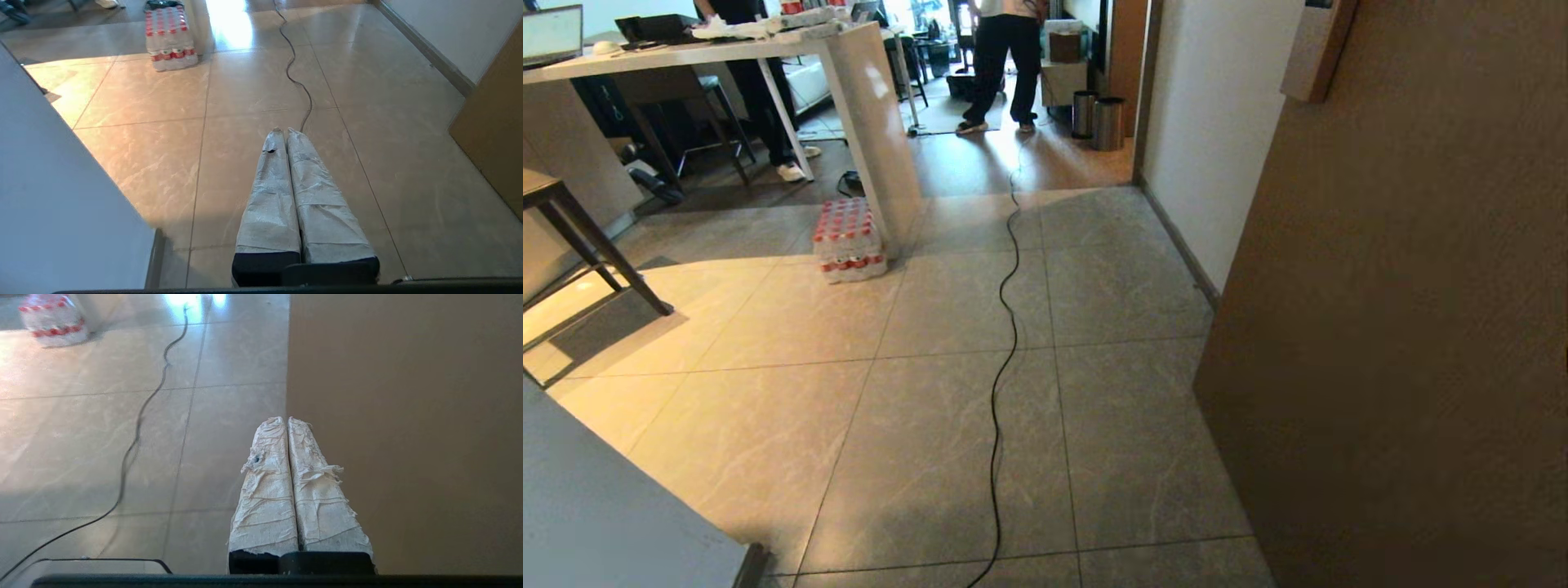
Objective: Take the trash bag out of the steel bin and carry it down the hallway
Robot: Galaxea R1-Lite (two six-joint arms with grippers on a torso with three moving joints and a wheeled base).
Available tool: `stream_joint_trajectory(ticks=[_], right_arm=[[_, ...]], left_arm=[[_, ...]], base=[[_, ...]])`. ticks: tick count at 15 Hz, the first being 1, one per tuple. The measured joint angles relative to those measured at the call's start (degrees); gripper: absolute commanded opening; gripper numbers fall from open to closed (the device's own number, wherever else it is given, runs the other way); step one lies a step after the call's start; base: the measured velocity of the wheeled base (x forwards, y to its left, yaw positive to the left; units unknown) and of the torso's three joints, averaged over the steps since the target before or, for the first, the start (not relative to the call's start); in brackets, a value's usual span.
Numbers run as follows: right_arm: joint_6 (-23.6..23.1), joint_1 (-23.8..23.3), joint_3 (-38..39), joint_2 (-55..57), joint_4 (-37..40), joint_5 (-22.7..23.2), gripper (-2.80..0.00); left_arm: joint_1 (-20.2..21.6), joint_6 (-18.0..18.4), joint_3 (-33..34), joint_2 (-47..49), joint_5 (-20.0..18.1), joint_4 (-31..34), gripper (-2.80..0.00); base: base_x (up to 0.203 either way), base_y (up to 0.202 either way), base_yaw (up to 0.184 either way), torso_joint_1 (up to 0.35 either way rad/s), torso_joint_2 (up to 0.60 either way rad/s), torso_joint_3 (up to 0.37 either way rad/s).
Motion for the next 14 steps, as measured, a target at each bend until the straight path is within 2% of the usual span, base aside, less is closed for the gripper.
stream_joint_trajectory(ticks=[14], right_arm=[[0.02,0.0,0.0,0.0,0.02,0.0,-2.8]], left_arm=[[-0.04,-0.13,-0.01,-0.02,-0.02,-0.01,-2.8]], base=[[0.194,0.0,0.001,0.002,0.0,0.002]])
